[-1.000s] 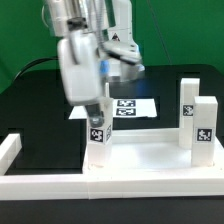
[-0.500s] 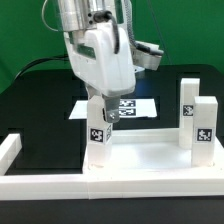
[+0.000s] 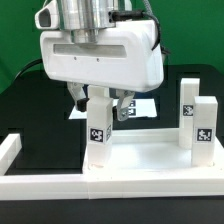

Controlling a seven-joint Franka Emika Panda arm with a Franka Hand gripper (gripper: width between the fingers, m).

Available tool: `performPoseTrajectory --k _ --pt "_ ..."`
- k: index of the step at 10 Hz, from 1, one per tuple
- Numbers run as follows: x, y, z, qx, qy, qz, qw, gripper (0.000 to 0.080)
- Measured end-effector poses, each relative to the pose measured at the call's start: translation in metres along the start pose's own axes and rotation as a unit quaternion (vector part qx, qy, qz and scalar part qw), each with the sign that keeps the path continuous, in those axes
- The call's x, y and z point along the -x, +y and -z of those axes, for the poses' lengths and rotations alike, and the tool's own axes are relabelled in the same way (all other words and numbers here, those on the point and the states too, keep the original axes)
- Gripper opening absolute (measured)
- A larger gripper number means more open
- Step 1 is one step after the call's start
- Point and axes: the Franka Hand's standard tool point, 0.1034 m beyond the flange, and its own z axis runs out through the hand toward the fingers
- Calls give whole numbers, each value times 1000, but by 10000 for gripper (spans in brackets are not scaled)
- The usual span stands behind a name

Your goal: Assemble desk

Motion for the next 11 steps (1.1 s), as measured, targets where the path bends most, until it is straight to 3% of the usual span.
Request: performPoseTrajectory --k 1,2,3,5,7,9,10,11 --pt "0 0 0 -1 -1 -30 1000 529" --pt "0 1 0 0 -2 -71 997 348" --pt "-1 4 -1 3 -2 -101 995 308" --pt "-2 8 -1 3 -9 -200 980 303" --pt "-2 11 -3 -3 -18 -328 944 298" --pt "-4 16 -4 -27 -32 -468 883 296" --pt "-2 15 -4 -32 -39 -515 856 296" --pt "-2 15 -4 -32 -41 -528 847 296"
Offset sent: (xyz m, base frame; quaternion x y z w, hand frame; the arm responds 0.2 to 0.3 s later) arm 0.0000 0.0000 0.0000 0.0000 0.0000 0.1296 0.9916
